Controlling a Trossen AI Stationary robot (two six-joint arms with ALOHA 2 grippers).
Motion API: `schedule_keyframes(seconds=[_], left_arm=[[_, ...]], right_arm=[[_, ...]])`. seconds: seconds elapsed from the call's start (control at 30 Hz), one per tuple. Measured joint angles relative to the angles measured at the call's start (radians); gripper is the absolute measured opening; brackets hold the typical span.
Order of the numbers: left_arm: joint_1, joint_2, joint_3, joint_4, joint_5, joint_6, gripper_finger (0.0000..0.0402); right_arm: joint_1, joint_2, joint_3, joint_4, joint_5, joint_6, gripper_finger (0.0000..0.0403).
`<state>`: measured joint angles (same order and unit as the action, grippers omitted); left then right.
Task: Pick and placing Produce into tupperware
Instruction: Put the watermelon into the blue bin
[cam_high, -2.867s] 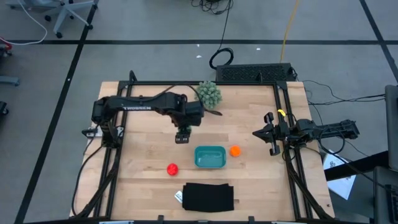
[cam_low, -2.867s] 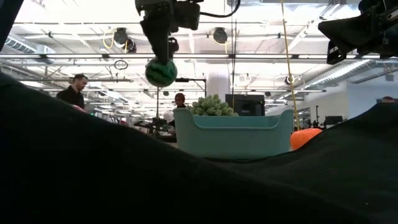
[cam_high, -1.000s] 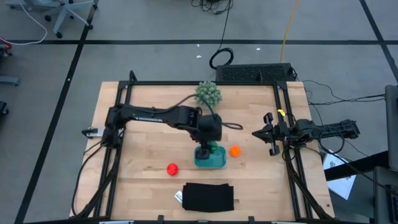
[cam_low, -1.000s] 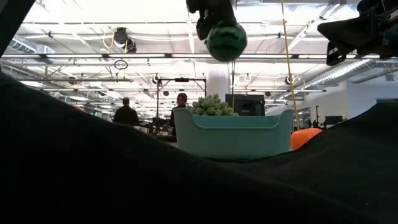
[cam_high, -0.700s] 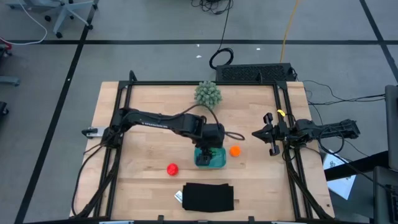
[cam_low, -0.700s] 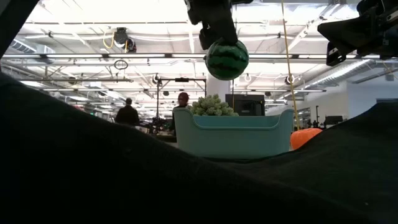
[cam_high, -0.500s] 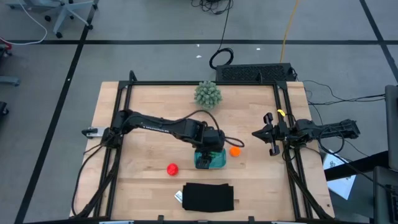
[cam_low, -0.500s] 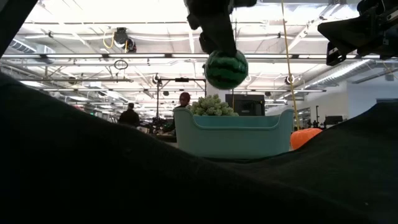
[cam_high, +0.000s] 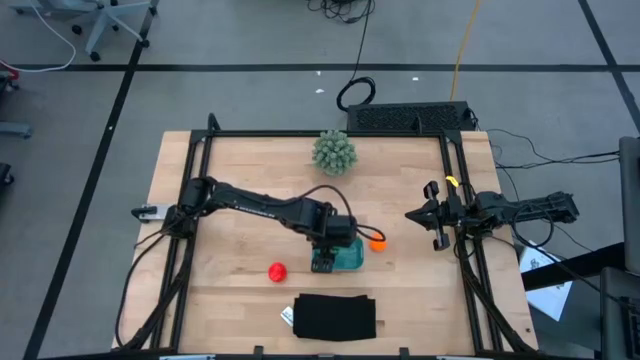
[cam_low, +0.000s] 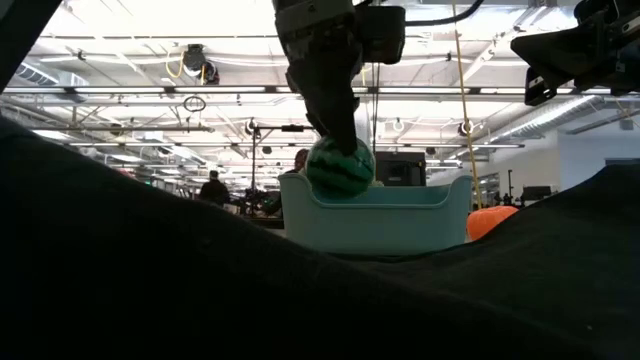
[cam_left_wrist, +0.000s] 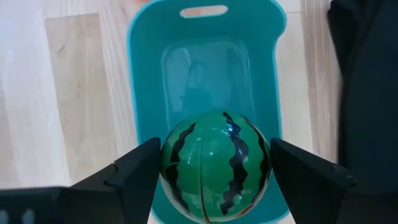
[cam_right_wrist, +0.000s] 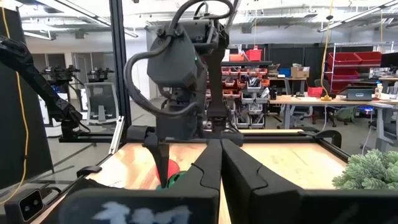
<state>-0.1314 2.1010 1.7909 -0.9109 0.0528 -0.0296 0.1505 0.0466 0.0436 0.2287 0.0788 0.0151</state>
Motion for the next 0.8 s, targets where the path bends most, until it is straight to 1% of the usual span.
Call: schedule_keyframes(seconds=[0.17,0.23,0.3,0.53,0.8], left_arm=[[-0.006,0.000,-0.045,0.054,-0.011,-0.001,0.0280],[-0.013,0.000,-0.052,0.072,-0.035,0.007,0.0280],[-0.024,0.000,-0.053,0.093,-0.061,0.021,0.0280],[-0.059,0.001,-0.055,0.124,-0.090,0.087,0.0280],[-0.067,0.005,-0.055,0.165,-0.108,0.072,0.0280]], right_arm=[[0.000,0.000,0.000,-0.001,0.000,0.000,0.0000],[0.000,0.000,0.000,-0.001,0.000,0.000,0.0000],[0.000,0.000,0.000,-0.001,0.000,0.000,0.0000],[0.000,0.000,0.000,-0.001,0.000,0.000,0.0000],[0.000,0.000,0.000,-0.001,0.000,0.000,0.0000]])
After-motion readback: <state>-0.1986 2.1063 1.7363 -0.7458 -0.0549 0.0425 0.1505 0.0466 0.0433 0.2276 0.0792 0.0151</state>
